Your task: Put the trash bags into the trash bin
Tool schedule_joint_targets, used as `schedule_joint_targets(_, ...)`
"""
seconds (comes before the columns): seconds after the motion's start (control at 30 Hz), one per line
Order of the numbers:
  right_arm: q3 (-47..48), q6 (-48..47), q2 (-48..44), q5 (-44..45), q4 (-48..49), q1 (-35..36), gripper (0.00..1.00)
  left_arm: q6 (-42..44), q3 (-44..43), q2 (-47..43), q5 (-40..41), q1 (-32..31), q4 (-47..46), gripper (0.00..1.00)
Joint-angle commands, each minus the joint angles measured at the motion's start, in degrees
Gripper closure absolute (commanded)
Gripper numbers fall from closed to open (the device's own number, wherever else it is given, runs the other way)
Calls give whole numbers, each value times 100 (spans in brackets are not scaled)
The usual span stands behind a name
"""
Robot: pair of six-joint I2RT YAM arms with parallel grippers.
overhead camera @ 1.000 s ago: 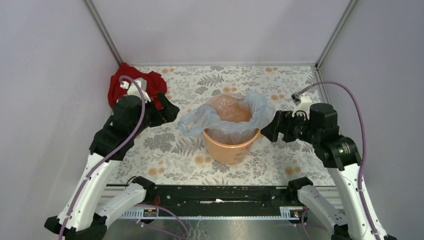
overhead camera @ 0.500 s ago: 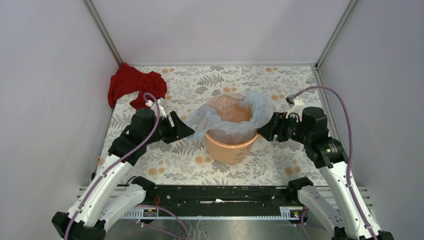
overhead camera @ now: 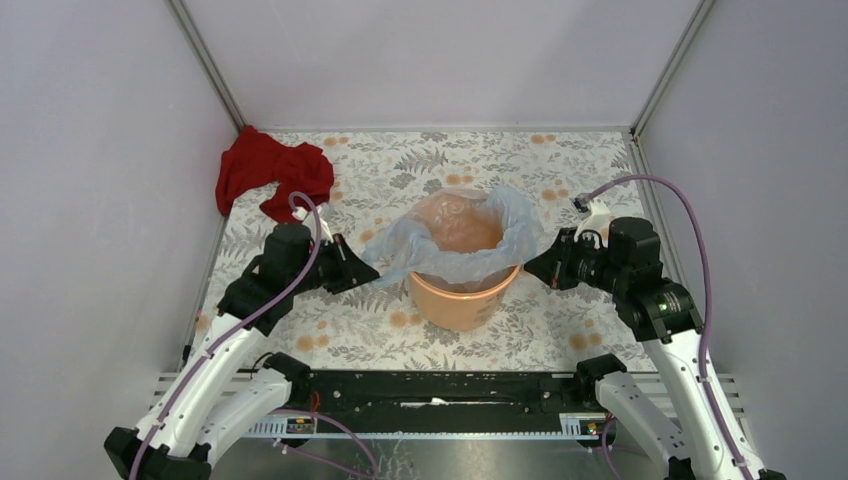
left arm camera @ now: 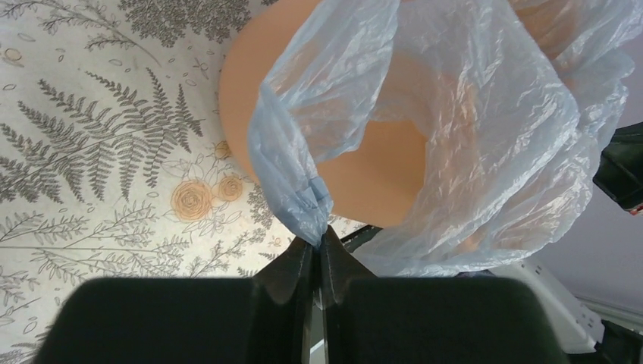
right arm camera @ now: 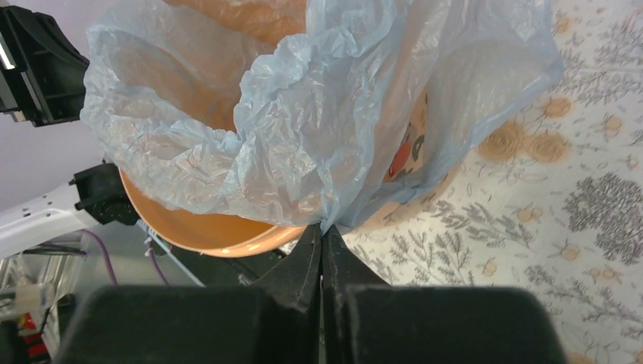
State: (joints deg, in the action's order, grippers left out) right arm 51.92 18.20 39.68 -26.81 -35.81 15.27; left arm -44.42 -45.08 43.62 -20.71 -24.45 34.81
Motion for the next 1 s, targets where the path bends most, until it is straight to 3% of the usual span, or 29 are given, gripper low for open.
schedule_joint_targets(0.0, 359, -28, -8, -319, -865, -15, 100, 50, 223, -247, 85, 2, 139, 95)
schedule_joint_targets(0.13, 442, 15, 80, -472, -1460, -17, 100, -152, 603, -226, -97, 4, -21, 100)
schedule_joint_targets(0.37, 559, -156, 21, -410, -2128, -16, 100, -417, 991, -336, 9, 2, -194, 100)
schedule_joint_targets(0.57, 1114, 171, 49, -625, -1952, -16, 100, -299, 472, -402, 237, 4, 94, 100)
schedule_joint_targets(0.97, 1701, 97, -130, -103, -2821, -16, 100, -400, -236, -1127, 487, 1, 1194, 100)
